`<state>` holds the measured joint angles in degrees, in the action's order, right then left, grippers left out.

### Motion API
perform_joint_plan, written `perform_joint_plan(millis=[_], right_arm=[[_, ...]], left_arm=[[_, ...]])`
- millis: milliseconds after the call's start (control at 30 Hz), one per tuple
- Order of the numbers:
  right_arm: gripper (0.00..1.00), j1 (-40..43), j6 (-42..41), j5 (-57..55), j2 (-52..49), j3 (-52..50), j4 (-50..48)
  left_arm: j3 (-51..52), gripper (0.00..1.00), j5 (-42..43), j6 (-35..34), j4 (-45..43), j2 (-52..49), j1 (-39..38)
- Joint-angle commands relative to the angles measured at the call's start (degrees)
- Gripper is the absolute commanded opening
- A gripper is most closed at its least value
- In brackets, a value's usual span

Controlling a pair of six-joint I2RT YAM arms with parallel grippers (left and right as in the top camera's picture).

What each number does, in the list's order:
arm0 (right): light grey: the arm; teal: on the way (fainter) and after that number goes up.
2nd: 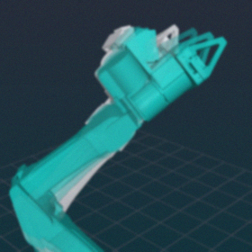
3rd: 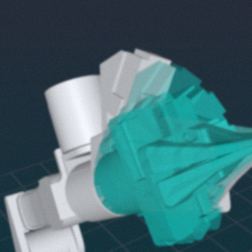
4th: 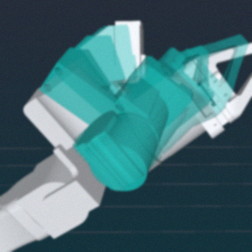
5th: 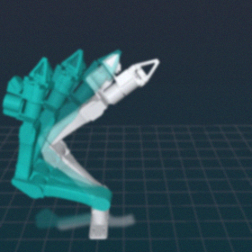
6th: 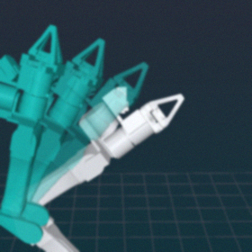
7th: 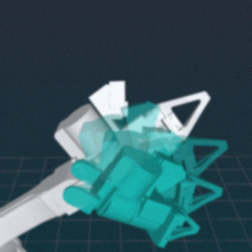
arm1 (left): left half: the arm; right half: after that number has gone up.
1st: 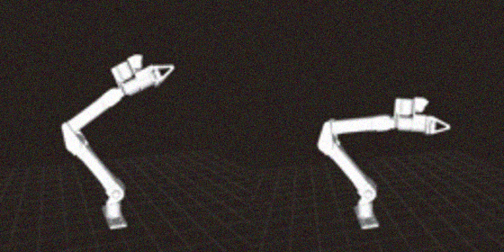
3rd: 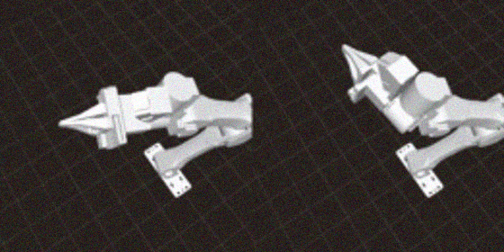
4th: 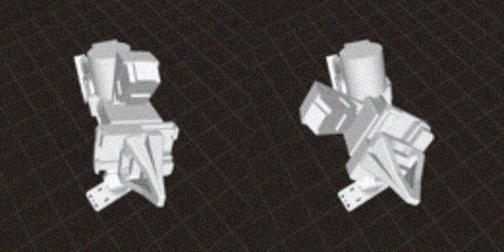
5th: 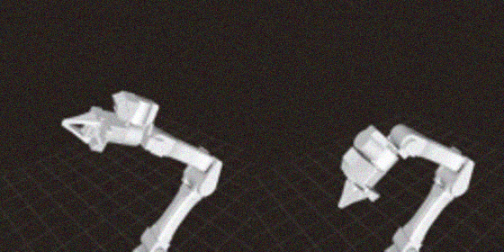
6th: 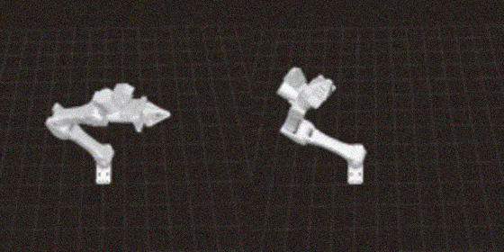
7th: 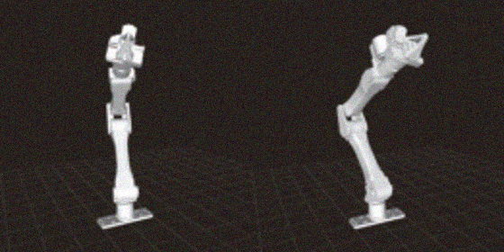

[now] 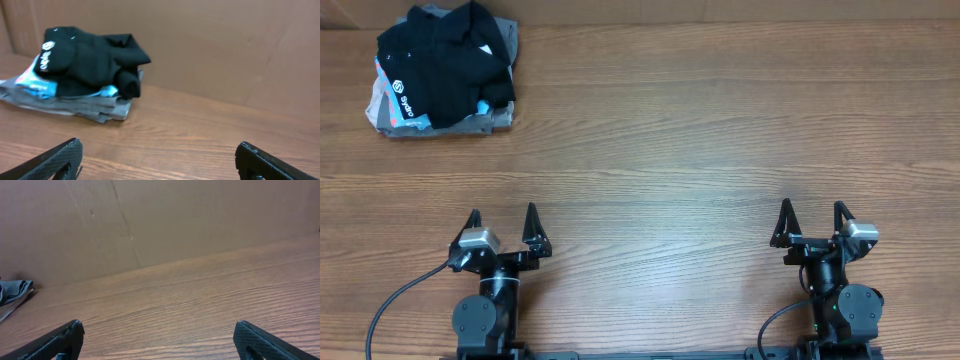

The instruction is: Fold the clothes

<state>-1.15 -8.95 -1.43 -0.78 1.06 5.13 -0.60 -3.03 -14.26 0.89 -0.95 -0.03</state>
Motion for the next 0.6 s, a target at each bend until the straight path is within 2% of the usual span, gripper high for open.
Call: perform_joint_plan(millis=[0,567], right_arm=[[1.00,0.26,0.20,0.28,0.61,-0.61,-0.44],[1.00,0.26,0.20,0.26,0.61,-0.61,-0.44]], left_arm=[[0.33,1.00,-2.82,-0.72,3.43,0.76,-0.48],[0.33,1.00,-2.01,-0.76,3.02,0.70,-0.37]])
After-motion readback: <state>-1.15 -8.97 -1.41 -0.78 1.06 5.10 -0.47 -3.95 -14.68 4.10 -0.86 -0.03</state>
